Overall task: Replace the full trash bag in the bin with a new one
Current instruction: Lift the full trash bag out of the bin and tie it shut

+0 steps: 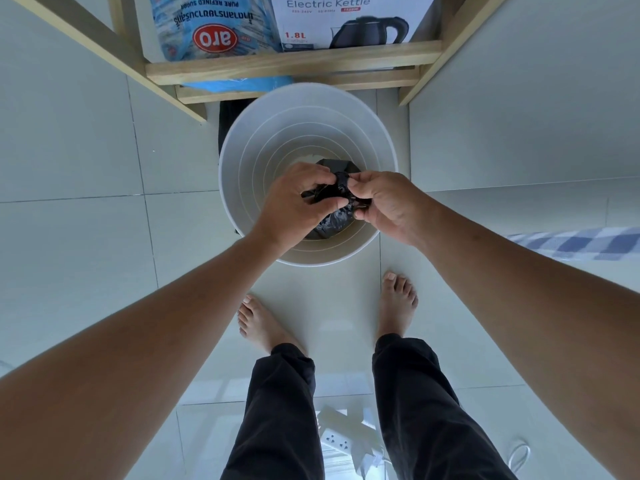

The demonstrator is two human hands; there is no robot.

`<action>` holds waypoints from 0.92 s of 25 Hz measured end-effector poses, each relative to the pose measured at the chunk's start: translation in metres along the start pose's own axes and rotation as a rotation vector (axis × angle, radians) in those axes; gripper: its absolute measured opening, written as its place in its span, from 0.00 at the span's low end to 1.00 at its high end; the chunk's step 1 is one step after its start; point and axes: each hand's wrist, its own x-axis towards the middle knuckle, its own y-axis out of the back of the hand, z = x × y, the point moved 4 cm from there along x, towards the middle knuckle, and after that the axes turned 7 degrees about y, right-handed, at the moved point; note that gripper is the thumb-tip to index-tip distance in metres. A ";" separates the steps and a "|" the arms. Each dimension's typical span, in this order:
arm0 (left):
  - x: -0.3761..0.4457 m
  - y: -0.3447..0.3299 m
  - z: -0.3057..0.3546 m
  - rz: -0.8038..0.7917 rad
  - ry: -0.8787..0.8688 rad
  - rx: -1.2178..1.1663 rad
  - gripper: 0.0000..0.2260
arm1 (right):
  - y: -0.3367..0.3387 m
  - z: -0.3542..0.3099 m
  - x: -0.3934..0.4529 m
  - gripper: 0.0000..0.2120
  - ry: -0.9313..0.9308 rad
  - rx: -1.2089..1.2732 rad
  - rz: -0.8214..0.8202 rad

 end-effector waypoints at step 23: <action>0.006 0.053 0.066 -0.135 0.114 -0.233 0.18 | -0.020 -0.050 -0.043 0.17 0.428 -0.437 0.080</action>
